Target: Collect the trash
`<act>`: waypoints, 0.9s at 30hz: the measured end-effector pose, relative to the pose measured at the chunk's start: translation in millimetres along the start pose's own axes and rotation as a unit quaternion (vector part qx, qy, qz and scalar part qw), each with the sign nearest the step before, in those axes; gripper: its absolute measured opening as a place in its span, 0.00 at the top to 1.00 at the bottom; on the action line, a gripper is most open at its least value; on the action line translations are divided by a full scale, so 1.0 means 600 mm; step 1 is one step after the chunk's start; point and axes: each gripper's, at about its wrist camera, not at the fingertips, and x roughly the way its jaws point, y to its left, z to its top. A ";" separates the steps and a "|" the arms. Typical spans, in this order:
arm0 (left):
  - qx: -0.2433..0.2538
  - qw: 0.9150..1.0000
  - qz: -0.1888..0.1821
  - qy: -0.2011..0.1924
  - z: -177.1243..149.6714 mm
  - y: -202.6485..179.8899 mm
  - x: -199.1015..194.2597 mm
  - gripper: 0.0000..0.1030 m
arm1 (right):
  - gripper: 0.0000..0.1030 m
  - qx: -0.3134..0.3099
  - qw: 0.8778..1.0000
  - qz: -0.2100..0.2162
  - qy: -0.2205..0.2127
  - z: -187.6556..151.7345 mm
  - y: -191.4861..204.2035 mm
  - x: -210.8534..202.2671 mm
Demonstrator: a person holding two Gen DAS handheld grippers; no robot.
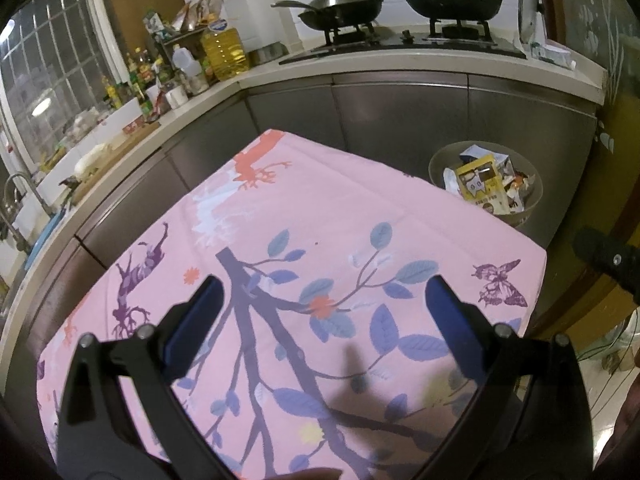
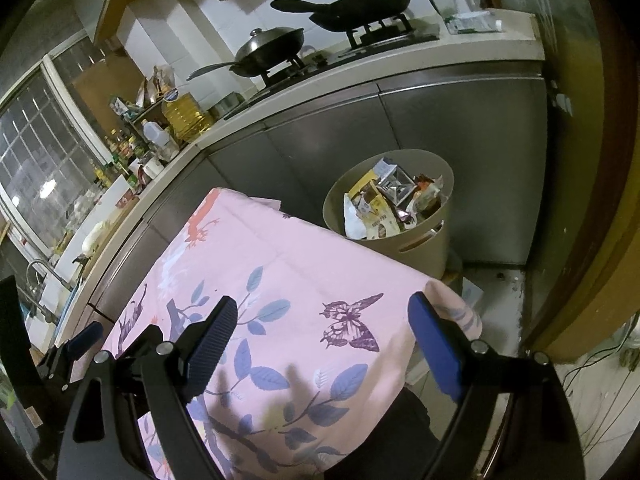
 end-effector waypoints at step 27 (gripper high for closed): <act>0.011 1.000 0.019 0.005 0.006 -0.026 0.006 0.06 | 0.19 0.016 0.999 0.018 0.022 0.110 -0.032 0.077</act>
